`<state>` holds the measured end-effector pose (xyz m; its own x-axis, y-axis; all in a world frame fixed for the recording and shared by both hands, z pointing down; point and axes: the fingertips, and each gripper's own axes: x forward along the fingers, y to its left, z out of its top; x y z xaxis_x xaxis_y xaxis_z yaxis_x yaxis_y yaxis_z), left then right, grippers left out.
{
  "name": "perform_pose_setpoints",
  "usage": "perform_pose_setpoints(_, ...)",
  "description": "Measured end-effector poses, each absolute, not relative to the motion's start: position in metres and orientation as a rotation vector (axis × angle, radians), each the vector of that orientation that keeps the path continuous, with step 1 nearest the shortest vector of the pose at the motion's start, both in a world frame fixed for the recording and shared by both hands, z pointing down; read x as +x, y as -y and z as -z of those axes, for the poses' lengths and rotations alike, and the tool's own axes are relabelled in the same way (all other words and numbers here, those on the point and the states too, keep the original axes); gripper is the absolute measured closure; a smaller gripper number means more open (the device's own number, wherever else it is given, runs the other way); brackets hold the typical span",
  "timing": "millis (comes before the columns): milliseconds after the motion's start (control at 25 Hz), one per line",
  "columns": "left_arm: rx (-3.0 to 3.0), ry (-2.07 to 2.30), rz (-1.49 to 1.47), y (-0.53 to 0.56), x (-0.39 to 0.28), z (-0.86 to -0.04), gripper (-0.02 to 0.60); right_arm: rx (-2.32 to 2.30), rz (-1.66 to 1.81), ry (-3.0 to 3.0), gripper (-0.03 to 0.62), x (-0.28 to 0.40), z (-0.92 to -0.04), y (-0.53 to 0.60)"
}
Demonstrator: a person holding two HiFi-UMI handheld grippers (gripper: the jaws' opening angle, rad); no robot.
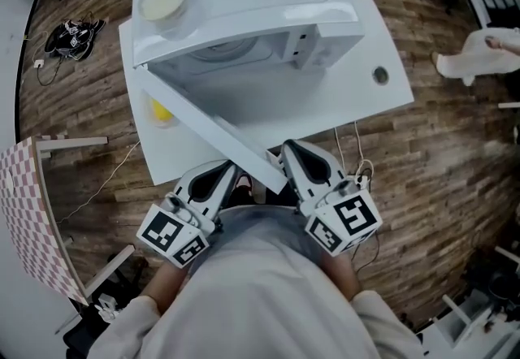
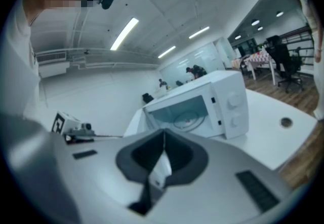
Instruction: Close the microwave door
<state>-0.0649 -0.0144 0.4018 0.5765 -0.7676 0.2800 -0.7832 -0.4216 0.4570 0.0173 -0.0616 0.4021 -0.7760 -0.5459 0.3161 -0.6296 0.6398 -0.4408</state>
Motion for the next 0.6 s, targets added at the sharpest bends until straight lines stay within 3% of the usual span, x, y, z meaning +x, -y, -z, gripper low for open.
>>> perform_pose_setpoints(600, 2.218, 1.297, 0.016, 0.050, -0.046, -0.399, 0.568, 0.893, -0.798, 2.730, 0.571, 0.036, -0.400, 0.099)
